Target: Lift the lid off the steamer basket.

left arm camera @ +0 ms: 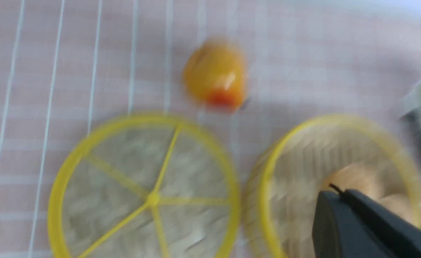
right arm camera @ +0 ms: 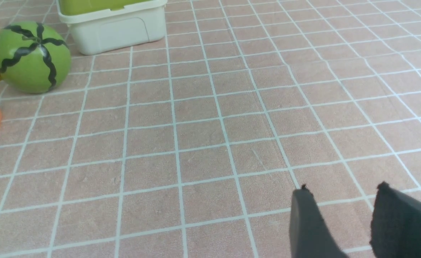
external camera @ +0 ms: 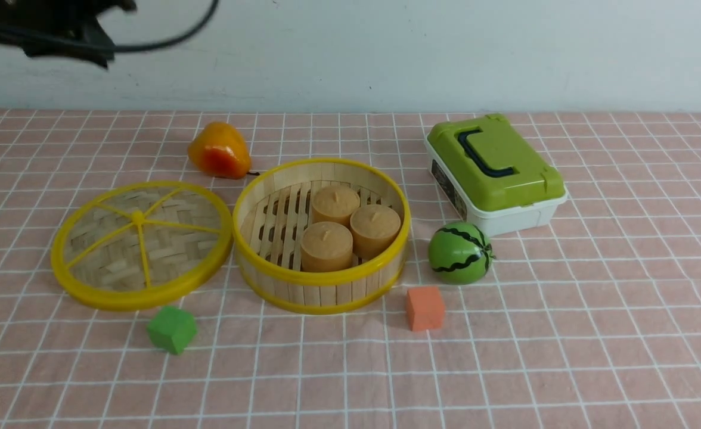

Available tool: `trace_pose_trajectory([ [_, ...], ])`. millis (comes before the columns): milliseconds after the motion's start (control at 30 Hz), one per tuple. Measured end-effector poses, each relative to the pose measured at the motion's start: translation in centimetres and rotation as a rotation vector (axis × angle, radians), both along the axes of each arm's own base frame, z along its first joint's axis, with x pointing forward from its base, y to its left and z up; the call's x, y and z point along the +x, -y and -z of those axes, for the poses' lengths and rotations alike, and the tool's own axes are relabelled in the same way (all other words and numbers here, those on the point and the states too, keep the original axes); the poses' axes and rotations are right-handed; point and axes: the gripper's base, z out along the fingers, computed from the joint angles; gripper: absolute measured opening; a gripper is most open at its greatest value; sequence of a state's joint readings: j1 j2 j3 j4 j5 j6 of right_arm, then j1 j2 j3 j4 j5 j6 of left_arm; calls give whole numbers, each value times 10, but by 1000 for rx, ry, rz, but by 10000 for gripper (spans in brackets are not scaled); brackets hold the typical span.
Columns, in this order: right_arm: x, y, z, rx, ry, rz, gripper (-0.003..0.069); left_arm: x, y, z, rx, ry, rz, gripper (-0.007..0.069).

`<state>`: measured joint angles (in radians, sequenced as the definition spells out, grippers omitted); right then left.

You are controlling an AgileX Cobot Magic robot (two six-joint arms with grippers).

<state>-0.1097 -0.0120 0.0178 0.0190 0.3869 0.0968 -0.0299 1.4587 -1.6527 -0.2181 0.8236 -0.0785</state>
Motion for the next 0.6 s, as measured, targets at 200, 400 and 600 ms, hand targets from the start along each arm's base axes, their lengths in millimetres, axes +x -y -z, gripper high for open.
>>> trace_pose_trajectory([
  [200,0,0,0,0,0,0,241,-90,-5,2,-12,163,-32,-13],
  [400,0,0,0,0,0,0,241,-177,-10,72,54,233,-30,-13],
  [600,0,0,0,0,0,0,241,-231,-13,143,98,293,-28,-13],
])
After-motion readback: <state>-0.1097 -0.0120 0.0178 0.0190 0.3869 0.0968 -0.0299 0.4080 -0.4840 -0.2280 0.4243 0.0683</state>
